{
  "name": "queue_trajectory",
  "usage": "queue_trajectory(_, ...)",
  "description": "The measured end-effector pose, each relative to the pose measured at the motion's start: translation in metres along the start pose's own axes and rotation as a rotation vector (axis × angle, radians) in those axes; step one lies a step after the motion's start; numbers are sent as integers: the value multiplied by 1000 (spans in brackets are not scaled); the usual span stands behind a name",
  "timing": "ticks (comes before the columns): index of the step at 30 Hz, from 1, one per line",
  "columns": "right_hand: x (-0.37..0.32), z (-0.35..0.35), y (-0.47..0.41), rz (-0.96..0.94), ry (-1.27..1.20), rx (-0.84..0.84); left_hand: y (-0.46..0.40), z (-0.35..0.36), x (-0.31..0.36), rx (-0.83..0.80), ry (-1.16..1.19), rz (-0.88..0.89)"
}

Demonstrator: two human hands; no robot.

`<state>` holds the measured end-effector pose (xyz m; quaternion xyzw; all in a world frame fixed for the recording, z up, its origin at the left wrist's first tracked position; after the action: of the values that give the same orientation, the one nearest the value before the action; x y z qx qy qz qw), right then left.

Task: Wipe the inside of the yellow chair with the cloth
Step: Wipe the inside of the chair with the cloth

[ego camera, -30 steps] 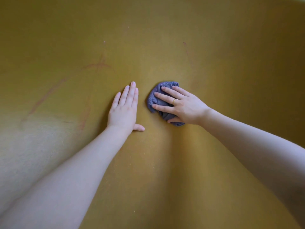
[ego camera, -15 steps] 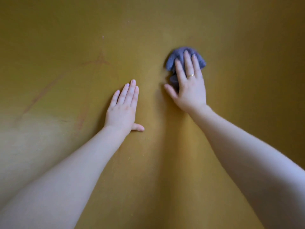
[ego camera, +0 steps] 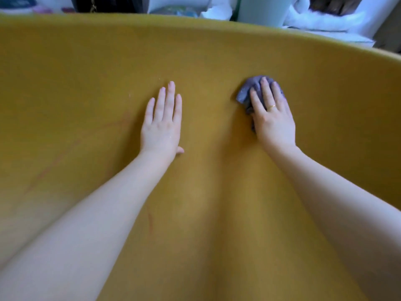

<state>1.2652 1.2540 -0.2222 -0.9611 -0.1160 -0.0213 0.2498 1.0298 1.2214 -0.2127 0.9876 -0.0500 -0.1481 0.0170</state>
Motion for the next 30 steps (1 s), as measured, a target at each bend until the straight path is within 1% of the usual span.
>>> queue_trajectory(3, -27, 3, -20, 209, -99, 155, -14, 1, -11, 14, -38, -22)
queue_trajectory(5, -60, 11, -30, 285, -175, 203, -17, 5, -14, 40, -33, 5)
queue_trajectory(7, -92, 17, -36, 225, -190, 192, -18, 7, -14, 54, -27, 16)
queue_trajectory(10, -118, 23, -35, 32, -162, 180, -20, 8, -15, 73, -26, 10)
queue_trajectory(13, -95, 19, -33, -189, -89, 167, -17, 6, -13, 50, -19, -2)
queue_trajectory(14, -80, 14, -35, -223, -61, 170, -16, 5, -12, 41, -16, -4)
queue_trajectory(15, -63, 8, -37, -220, -37, 183, -15, 4, -12, 35, -16, -3)
queue_trajectory(17, -35, -4, -44, -146, -21, 224, -14, 3, -12, 29, -25, -3)
queue_trajectory(20, -27, -8, -52, 5, -58, 301, -15, 4, -12, 15, -33, -8)
queue_trajectory(22, -40, -5, -57, 75, -209, 373, -16, 4, -12, 8, -36, -8)
queue_trajectory(24, -62, 2, -55, 117, -440, 379, -17, 5, -11, 6, -35, -7)
queue_trajectory(26, -86, 12, -45, 109, -604, 334, -17, 4, -10, 12, -28, -6)
queue_trajectory(27, -97, 17, -38, 74, -629, 292, -17, 3, -10, 11, -22, -9)
queue_trajectory(30, -114, 30, -16, -92, -560, 177, -16, 2, -9, 5, -24, -20)
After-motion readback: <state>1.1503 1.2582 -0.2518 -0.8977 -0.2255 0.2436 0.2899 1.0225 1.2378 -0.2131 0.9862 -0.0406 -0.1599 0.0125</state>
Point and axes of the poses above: each hand's wrist, its own y-axis away from the middle knuckle, its own z-axis out of the palm, x = y × z, the point moved 2 cm from there along -y, towards the middle knuckle, and after that the axes turned 14 degrees about -x, right-handed, at the moved point
